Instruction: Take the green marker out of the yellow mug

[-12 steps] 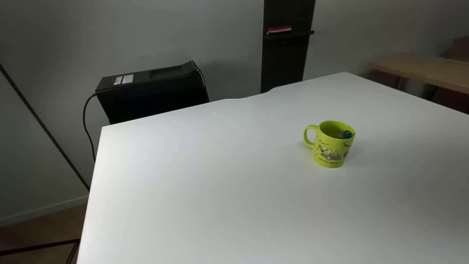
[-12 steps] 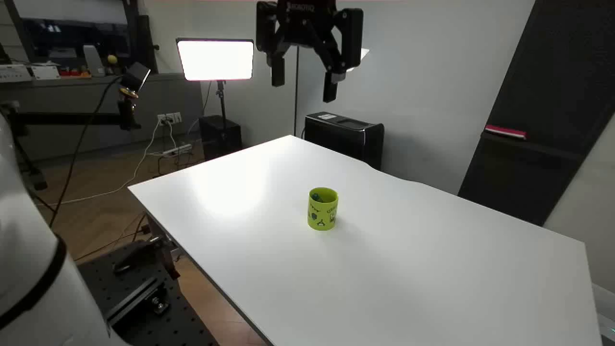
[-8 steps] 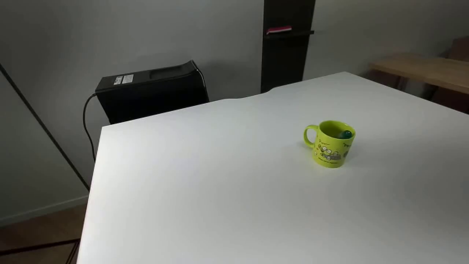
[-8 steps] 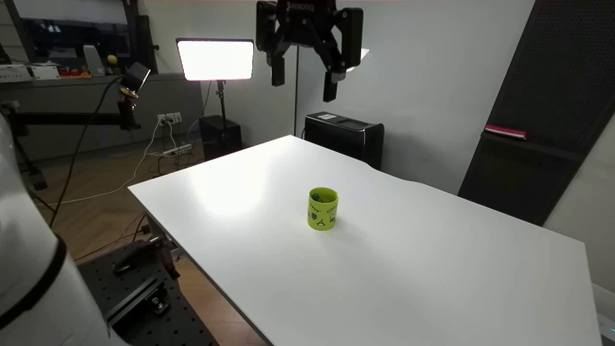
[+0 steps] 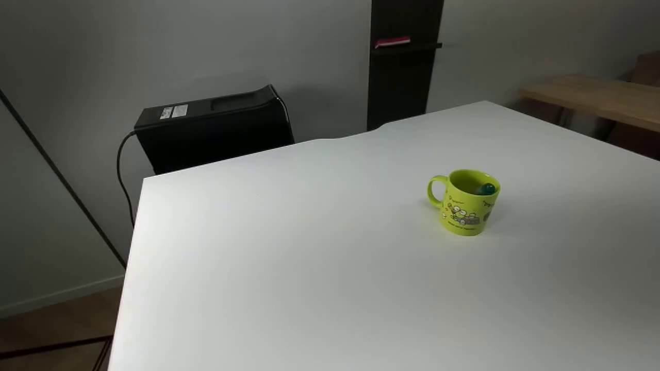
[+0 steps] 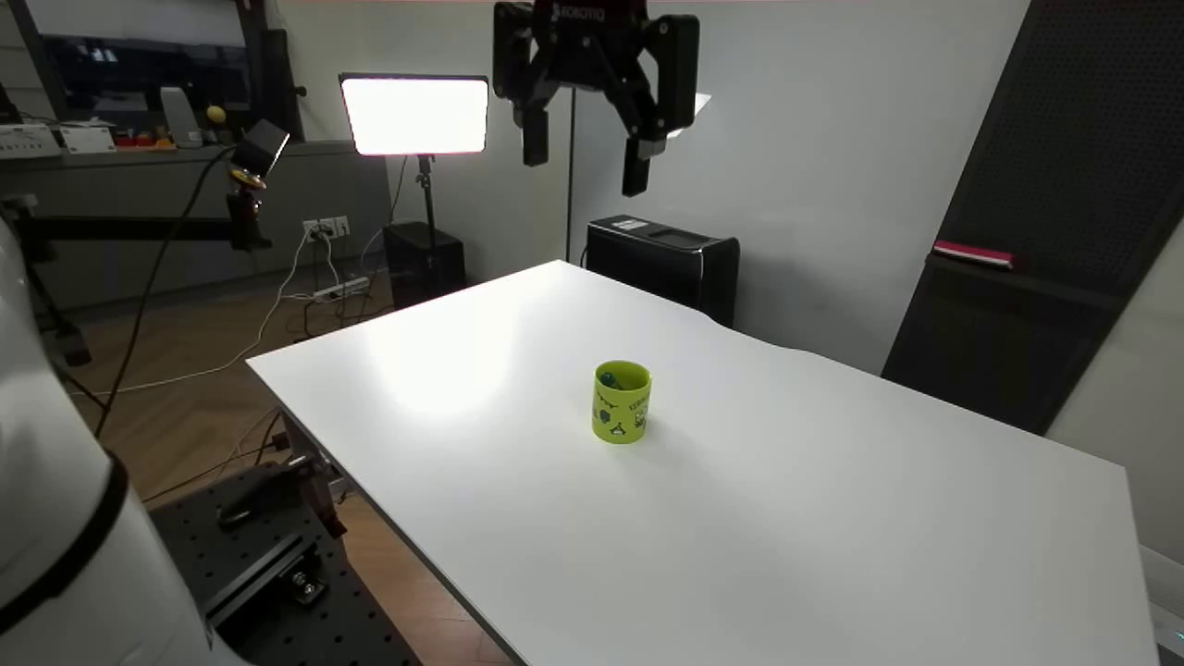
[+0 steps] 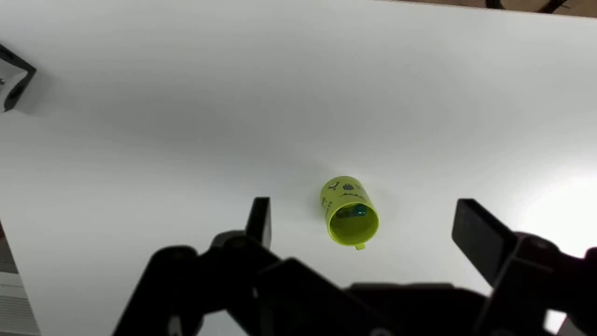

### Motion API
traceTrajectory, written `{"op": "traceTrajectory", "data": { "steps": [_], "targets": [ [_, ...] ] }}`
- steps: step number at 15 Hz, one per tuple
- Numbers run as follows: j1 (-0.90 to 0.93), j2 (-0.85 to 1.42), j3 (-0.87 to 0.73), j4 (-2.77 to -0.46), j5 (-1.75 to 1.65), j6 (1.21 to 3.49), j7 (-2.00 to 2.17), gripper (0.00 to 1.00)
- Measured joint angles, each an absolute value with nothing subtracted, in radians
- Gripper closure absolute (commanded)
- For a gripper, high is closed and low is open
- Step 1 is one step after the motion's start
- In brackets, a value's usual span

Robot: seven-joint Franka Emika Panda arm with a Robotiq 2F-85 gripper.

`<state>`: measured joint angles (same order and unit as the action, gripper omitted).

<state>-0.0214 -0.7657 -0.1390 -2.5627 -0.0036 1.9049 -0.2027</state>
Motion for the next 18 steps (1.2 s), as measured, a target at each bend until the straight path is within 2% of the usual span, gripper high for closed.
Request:
{"op": "traceTrajectory", "data": {
  "steps": [10,18],
  "targets": [
    [-0.021,-0.765,-0.138,-2.564,-0.004,1.91,-0.203,0.0],
    [-0.02,-0.695,-0.138,-2.614,-0.04,2.044,-0.283,0.0]
  ]
}}
